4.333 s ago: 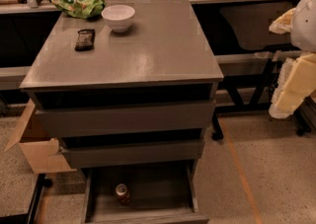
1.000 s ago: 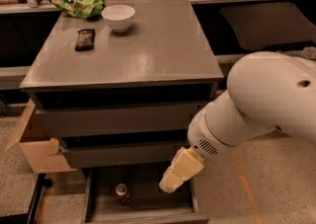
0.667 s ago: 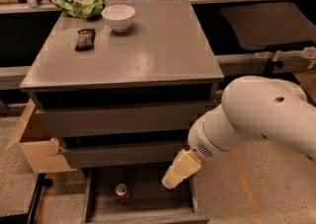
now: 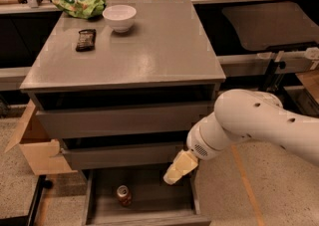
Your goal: Pick coke can from bottom drawer and place on counter
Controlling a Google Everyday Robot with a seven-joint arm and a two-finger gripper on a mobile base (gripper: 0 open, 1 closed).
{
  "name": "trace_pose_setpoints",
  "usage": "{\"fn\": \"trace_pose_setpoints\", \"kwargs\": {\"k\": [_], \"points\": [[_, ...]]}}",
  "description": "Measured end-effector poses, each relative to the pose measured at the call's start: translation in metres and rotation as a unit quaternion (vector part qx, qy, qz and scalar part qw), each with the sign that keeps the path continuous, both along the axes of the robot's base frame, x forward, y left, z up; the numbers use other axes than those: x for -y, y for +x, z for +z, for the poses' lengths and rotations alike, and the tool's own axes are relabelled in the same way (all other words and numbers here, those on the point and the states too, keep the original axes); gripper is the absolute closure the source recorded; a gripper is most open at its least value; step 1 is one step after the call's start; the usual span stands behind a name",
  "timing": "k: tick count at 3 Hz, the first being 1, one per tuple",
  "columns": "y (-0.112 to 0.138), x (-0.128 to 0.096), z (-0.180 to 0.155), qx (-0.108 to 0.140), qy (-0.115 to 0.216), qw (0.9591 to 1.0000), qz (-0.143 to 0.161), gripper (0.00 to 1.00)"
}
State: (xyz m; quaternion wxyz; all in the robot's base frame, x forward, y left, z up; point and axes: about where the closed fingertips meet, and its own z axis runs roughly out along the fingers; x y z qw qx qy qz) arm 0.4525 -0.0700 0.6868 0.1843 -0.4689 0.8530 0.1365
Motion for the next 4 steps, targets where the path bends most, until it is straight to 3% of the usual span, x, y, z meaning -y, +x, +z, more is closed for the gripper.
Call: {"fn": "trace_pose_setpoints", "kwargs": {"k": [2,3,4], "points": [[-0.023,-0.008,-0.061,-0.008,0.013,0.9998,0.010,0.00],[-0.022,-0.019,-0.110,-0.012,0.019,0.9996,0.018,0.00],[0.004,-0.045,-0.174,-0.009,0.036,0.9992,0.015,0.00]]}}
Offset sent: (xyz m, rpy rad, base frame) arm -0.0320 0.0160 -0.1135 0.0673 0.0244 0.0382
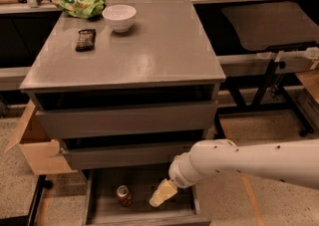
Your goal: Pick coke can from bottom drawer and place on counter
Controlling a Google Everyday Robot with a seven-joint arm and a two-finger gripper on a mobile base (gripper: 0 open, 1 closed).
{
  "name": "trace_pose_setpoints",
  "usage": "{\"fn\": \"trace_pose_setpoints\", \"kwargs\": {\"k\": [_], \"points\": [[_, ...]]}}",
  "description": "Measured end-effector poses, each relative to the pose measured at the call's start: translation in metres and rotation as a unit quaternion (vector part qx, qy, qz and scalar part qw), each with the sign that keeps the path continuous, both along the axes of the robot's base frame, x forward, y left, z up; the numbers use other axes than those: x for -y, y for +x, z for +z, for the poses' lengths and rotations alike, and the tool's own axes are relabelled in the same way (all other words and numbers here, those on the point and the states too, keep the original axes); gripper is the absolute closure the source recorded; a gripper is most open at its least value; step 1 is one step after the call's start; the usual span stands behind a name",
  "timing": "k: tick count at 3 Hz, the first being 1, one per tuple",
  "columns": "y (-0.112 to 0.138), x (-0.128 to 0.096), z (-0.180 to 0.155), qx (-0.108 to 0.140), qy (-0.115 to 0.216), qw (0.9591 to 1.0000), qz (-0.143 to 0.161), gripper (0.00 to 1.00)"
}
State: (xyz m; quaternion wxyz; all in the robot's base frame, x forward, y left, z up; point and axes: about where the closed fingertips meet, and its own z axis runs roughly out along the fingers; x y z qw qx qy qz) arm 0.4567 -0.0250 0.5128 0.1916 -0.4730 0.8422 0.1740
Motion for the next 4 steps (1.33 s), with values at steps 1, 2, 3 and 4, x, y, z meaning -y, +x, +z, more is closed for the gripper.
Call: {"fn": "trace_pose_setpoints", "kwargs": {"k": [1,2,3,4], "points": [[0.000,0.000,0.000,0.000,0.000,1.0000,0.000,0.00],[0.007,-0.007,-0.021,-0.006,-0.003,1.0000,-0.006,0.00],[0.010,-0.021,-0.056,-0.026,0.006,0.9996,-0.007,0.00],[0.011,-0.040,-0.097,-0.042,0.018,0.9990,-0.003,0.00]]}}
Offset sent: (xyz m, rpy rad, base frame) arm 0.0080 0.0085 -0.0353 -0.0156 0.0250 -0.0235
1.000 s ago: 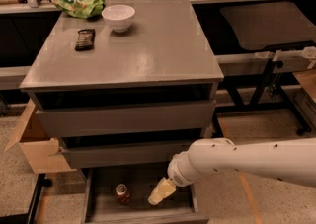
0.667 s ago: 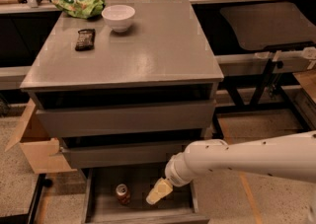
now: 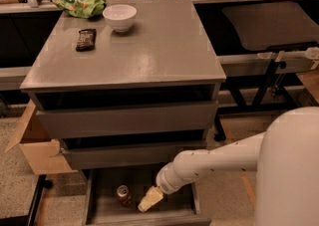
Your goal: Pick coke can from bottom drawer and place on counter
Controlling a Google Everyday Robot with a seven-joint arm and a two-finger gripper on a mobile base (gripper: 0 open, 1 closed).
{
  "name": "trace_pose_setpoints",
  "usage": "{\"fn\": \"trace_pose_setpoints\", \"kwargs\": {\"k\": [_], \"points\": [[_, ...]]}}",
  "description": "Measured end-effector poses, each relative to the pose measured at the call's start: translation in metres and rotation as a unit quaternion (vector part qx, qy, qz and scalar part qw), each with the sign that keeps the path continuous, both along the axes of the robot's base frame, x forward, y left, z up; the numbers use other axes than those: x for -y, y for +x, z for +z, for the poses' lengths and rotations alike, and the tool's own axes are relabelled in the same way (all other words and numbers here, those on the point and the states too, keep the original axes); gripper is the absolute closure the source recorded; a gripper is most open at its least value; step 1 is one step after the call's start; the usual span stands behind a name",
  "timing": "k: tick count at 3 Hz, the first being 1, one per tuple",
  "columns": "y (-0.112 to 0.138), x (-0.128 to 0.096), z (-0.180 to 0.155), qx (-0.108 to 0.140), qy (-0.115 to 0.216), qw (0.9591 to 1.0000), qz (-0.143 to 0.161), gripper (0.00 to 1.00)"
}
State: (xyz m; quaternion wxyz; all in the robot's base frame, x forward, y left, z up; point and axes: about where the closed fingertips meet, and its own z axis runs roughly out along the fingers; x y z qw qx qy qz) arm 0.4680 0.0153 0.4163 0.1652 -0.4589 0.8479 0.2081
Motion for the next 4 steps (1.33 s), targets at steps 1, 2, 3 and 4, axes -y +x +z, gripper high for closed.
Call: {"fn": "trace_pose_setpoints", "kwargs": {"k": [1,2,3,4], "points": [[0.008,-0.045,-0.079,0.006,0.026,0.9996,-0.011,0.00],[0.008,-0.047,-0.086,0.000,0.029,0.9995,-0.010,0.00],[0.018,-0.059,-0.123,-0.006,0.023,0.9997,-0.006,0.00],[0.026,-0.071,-0.148,-0.006,0.026,0.9996,-0.009,0.00]]}}
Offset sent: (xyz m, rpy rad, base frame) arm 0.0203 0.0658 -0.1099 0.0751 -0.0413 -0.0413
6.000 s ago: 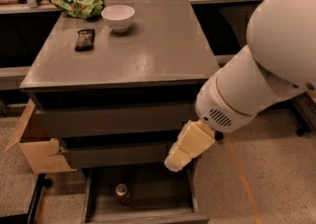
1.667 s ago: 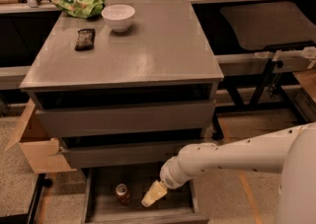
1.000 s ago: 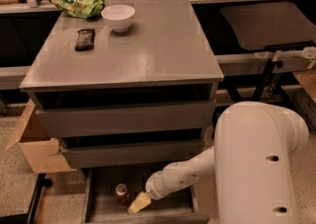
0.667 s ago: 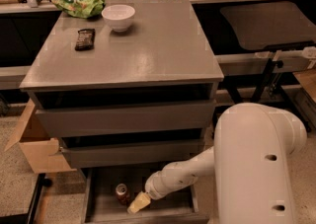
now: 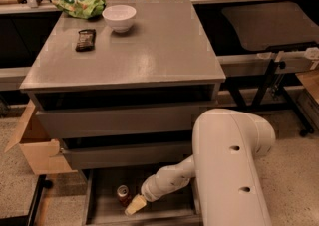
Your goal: Pick coke can from bottom drawer and place on counter
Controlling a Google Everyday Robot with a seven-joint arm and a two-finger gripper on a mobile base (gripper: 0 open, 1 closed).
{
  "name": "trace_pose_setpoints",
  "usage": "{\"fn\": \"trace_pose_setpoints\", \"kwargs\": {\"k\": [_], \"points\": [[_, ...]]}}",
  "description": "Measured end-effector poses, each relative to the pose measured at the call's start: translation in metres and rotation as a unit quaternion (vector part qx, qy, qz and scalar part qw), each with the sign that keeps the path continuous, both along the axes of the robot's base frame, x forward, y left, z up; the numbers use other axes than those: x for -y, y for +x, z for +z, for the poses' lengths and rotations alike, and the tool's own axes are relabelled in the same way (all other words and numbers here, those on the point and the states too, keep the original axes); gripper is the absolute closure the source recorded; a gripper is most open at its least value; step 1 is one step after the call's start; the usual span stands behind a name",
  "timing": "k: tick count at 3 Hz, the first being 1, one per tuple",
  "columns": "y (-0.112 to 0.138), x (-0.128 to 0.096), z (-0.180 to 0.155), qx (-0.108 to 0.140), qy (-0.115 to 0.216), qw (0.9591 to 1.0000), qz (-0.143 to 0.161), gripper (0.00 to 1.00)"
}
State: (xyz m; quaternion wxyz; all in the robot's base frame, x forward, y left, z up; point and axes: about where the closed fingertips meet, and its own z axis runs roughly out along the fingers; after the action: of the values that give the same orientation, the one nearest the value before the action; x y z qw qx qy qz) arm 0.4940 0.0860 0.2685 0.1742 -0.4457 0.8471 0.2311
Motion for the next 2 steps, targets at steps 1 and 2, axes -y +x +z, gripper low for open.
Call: {"fn": "trace_pose_setpoints", "kwargs": {"k": [1,2], "points": [[0.007,-0.012,-0.023,0.006,0.008,0.9999,-0.004,0.00],[0.012,-0.024,-0.046,0.014,0.022,0.9996,-0.011,0.00]]}}
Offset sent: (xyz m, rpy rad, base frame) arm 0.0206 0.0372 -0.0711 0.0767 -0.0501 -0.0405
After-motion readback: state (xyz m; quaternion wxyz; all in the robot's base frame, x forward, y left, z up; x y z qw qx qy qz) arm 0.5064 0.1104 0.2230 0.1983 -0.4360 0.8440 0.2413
